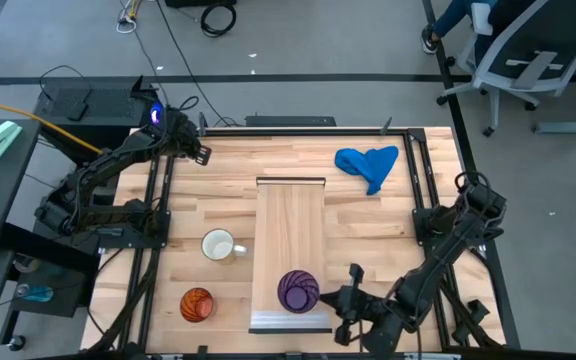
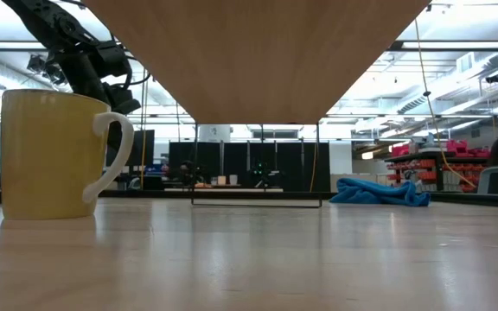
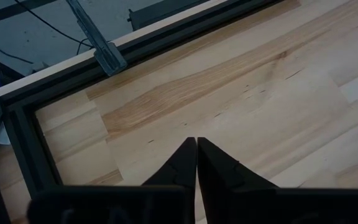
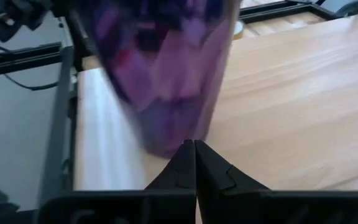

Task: Stack small to large cups/mugs on shelf
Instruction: Put the purple cup on the shelf

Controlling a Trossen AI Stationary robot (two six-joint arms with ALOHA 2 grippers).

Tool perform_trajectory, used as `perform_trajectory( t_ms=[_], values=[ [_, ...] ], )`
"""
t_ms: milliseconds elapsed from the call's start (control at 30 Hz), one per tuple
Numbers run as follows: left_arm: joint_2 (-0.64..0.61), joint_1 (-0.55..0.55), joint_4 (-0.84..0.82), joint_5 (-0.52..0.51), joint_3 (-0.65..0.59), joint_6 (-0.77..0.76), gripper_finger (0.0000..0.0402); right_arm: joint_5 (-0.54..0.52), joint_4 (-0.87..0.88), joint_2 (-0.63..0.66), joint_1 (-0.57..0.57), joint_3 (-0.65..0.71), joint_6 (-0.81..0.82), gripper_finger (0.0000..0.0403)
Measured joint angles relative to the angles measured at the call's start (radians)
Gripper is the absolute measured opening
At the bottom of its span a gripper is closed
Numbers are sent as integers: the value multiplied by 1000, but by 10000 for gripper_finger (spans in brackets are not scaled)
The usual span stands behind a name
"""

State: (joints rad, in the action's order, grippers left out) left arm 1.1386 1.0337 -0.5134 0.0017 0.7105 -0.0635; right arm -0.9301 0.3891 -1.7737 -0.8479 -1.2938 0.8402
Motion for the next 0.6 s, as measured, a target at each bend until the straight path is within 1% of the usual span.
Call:
perform_trajectory(
  t_ms=[133,200,400,600],
  values=[
    [0,0,0,0,0,-2,27,8,-11,0,-8,0,-3,0],
    [0,0,0,0,0,-3,26,18,-29,0,4,0,-30,0],
    [0,0,0,0,0,-2,17,83,-95,0,51,0,-124,0],
    [0,0,0,0,0,-2,23,131,-145,0,83,0,-183,0]
  ],
)
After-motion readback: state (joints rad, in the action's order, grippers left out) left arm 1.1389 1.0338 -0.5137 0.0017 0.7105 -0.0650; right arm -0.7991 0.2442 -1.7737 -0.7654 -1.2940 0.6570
